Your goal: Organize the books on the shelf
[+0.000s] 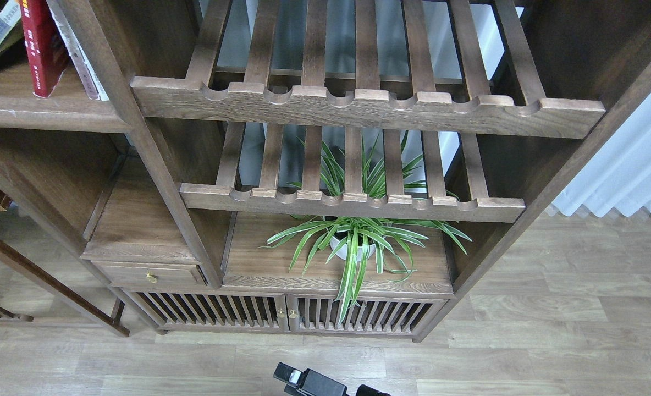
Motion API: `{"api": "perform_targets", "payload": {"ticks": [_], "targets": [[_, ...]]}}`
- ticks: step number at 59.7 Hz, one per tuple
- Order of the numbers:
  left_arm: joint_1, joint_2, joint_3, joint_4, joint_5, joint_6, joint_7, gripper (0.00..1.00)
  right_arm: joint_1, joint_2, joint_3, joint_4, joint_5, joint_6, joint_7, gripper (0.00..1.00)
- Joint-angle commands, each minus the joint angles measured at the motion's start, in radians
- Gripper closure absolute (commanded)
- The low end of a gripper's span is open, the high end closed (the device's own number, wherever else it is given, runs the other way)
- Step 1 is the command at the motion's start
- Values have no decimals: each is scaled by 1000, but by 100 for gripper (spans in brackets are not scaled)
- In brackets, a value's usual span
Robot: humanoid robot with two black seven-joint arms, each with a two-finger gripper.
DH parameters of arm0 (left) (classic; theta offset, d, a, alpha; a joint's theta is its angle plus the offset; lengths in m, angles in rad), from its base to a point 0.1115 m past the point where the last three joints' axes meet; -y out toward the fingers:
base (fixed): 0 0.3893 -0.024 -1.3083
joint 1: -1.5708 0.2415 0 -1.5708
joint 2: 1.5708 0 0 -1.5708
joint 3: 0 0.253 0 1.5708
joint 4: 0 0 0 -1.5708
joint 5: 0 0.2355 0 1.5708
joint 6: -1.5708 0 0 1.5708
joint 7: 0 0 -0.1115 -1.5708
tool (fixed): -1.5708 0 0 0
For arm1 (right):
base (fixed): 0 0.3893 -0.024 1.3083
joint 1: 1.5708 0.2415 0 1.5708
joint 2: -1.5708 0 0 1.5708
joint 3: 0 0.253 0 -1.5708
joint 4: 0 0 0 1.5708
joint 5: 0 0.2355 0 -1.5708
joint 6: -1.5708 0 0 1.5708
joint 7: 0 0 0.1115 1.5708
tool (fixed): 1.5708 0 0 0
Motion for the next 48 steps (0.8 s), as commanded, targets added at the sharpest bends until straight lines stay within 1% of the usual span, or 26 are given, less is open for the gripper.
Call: {"api": "perform_targets", "payload": {"ticks": [1, 2, 4, 11, 19, 32, 36, 37, 48], "targets": [[-9, -13, 18, 19, -3, 0, -2, 63, 0, 0, 0, 0, 0, 0, 0, 0], [-8, -15, 18, 19, -3, 0, -3, 55, 0, 0, 0, 0, 0, 0, 0, 0], [-3, -18, 18, 18, -10, 0, -5, 50, 0, 0, 0, 1, 0, 0, 0, 0], [9, -15, 14, 16, -26, 0, -11, 42, 0, 0, 0, 0, 2, 0, 1, 0], [18, -3, 9, 13, -69, 0, -12, 41, 0, 0, 0, 0, 0, 0, 1, 0], [83, 39, -6, -35, -181, 0, -14, 41, 0, 0, 2, 0, 2, 0, 1, 0], [118, 62, -22, -58, -222, 0, -14, 41, 0, 0, 5, 0, 2, 0, 1, 0], [155, 86, -37, -77, -260, 0, -14, 41, 0, 0, 5, 1, 3, 0, 9, 0], [297, 158, -81, -136, -391, 0, -15, 41, 2, 0, 18, 4, 6, 0, 49, 0]]}}
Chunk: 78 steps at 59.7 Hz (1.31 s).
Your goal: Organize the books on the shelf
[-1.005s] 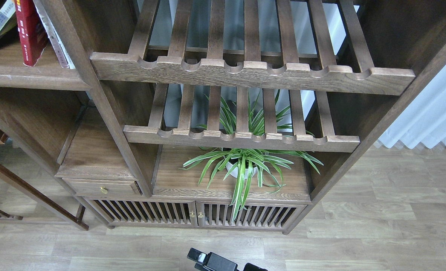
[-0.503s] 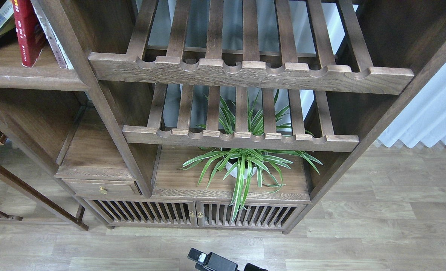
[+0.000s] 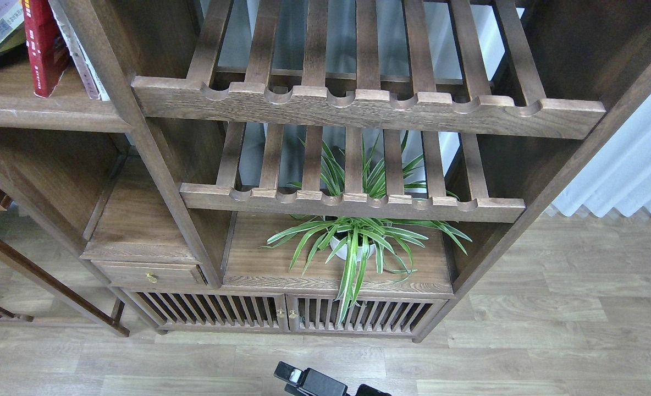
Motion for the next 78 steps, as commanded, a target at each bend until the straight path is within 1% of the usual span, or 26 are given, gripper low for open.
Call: {"api": "perform_targets", "payload": {"ticks": [1, 8, 12, 17, 21, 23, 28, 30, 34, 40, 41, 46, 53, 64, 66, 67, 69, 70, 76, 78], "targets": [[113, 48, -40, -47, -100, 0, 0, 41, 2, 0, 11, 4, 1, 0, 29, 0], [248, 67, -109, -107, -164, 0, 0, 41, 2, 0, 26, 5, 1, 0, 58, 0], [310, 68, -146, -142, -187, 0, -2, 41, 2, 0, 32, 10, 2, 0, 67, 0], [443, 62, -202, -209, -226, 0, -2, 41, 5, 0, 43, 13, 2, 0, 84, 0], [512, 58, -232, -253, -243, 0, -2, 41, 8, 0, 51, 13, 2, 0, 95, 0], [567, 55, -253, -282, -255, 0, -2, 40, 9, 0, 52, 14, 2, 0, 107, 0], [646, 42, -287, -323, -279, 0, -3, 40, 11, 0, 54, 19, 2, 0, 133, 0], [686, 30, -302, -348, -293, 0, -3, 40, 11, 0, 55, 24, 4, 0, 148, 0], [761, -4, -324, -377, -304, 0, -5, 40, 12, 0, 57, 24, 5, 0, 162, 0], [853, -45, -345, -407, -307, 0, -5, 38, 14, 0, 60, 24, 8, 0, 167, 0], [897, -74, -347, -427, -307, 0, -5, 36, 15, 0, 61, 28, 10, 0, 167, 0], [963, -120, -347, -452, -307, 0, -4, 36, 17, 0, 72, 30, 13, 0, 167, 0], [1042, -197, -342, -472, -307, 0, -2, 33, 18, 0, 78, 30, 18, 0, 168, 0], [1089, -298, -315, -446, -304, 0, 0, 23, 17, 0, 81, 28, 31, 0, 168, 0], [1098, -315, -305, -443, -302, 0, 1, 20, 17, 0, 81, 28, 34, 0, 168, 0], [1106, -326, -298, -438, -301, 0, 3, 16, 17, 0, 81, 28, 37, 0, 168, 0], [1111, -335, -290, -435, -301, 0, 3, 13, 17, 0, 81, 27, 37, 0, 168, 0], [1114, -343, -279, -429, -301, 0, 3, 10, 18, 0, 83, 27, 39, 0, 168, 0], [1117, -378, -236, -391, -301, 0, 3, 2, 17, 0, 84, 25, 39, 0, 168, 0], [1120, -389, -227, -378, -301, 0, 1, 1, 17, 0, 84, 25, 39, 0, 168, 0]]}}
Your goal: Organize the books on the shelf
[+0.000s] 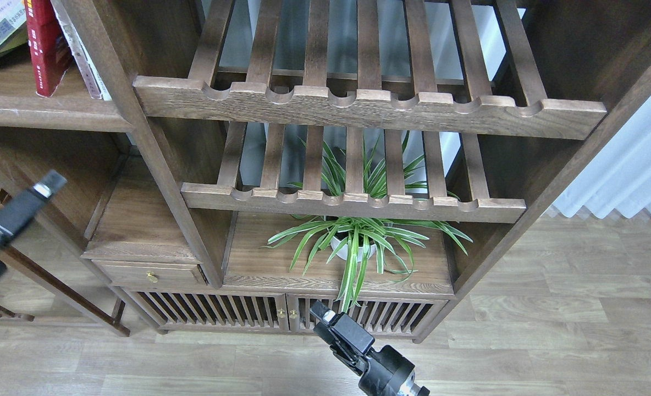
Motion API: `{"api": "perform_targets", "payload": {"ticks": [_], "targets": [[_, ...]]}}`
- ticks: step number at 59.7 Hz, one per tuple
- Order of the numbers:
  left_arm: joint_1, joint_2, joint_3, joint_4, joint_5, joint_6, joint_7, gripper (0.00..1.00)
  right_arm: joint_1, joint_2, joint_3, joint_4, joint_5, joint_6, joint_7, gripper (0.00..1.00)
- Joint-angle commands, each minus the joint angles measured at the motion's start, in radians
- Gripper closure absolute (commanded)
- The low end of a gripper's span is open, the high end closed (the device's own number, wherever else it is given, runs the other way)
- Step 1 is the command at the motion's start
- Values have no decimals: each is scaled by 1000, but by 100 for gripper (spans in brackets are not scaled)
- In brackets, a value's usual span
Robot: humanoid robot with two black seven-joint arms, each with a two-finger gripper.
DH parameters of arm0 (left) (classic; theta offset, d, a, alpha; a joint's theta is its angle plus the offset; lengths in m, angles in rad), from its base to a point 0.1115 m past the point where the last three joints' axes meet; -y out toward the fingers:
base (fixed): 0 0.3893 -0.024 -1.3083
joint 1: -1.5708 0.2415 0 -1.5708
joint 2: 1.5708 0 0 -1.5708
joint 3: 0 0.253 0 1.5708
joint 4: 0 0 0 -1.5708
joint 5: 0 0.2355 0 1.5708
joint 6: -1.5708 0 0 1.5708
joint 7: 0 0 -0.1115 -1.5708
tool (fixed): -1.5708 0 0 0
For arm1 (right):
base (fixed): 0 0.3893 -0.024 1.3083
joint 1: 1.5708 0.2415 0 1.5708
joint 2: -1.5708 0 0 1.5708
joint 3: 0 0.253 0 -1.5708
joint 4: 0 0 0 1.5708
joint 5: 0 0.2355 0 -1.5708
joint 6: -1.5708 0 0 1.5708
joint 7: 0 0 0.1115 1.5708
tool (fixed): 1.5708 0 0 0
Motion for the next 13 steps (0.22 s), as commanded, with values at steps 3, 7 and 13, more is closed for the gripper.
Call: {"api": "perform_targets", "payload": {"ticks": [3, 7, 13], "targets": [[9, -47, 50, 52, 0, 0, -3, 1, 1, 0, 3, -5, 1, 0, 0, 0], [15, -60, 69, 75, -6, 0, -6, 1, -1, 0, 1, -11, 3, 0, 0, 0], [20, -91, 100, 98, -6, 0, -6, 0, -1, 0, 1, -12, 4, 0, 1, 0]]}}
